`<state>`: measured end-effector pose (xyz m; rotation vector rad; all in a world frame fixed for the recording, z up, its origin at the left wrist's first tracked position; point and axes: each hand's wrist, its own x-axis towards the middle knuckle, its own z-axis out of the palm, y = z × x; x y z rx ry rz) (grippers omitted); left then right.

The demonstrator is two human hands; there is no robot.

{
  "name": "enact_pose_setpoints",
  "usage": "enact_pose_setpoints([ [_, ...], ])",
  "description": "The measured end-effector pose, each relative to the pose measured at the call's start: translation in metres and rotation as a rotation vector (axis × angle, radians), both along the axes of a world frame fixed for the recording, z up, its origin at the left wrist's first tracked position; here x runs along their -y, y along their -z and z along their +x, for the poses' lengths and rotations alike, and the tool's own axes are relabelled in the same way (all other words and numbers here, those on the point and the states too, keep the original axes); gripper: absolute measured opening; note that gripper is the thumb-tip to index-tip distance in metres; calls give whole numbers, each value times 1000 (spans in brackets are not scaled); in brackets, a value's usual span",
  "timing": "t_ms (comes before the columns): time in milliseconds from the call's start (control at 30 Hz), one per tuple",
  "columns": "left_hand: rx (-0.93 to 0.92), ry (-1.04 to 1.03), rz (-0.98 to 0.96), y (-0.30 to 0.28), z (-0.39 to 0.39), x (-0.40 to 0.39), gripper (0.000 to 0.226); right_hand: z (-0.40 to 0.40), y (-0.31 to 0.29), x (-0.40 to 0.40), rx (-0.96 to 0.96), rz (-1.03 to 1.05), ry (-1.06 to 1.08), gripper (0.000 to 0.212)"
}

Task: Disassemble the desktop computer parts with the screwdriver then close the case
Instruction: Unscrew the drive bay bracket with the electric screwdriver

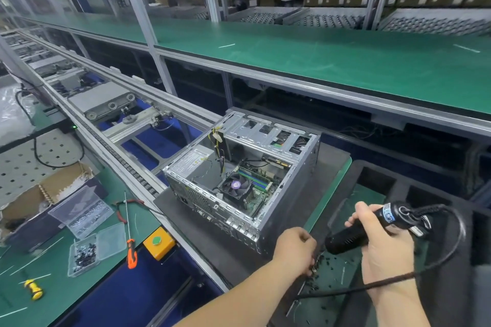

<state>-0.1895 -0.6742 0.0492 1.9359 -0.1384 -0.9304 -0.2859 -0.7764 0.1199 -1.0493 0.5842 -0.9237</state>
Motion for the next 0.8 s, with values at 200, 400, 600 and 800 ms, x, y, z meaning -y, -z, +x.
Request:
enact_pose_setpoints([
  [200, 306, 299, 136, 11, 3, 11, 23, -18, 6, 5, -165, -17, -38, 36],
  [400, -98, 190, -263, -54, -3, -4, 51, -6, -36, 3, -209, -242, -37, 41],
  [600, -458, 195, -537, -145, 52, -62, 85, 64, -114, -55, -172, -586, -168, 33],
  [800, -359, -79, -714, -187, 115, -139, 16, 142, -132, -138, -189, -981, -488, 37],
])
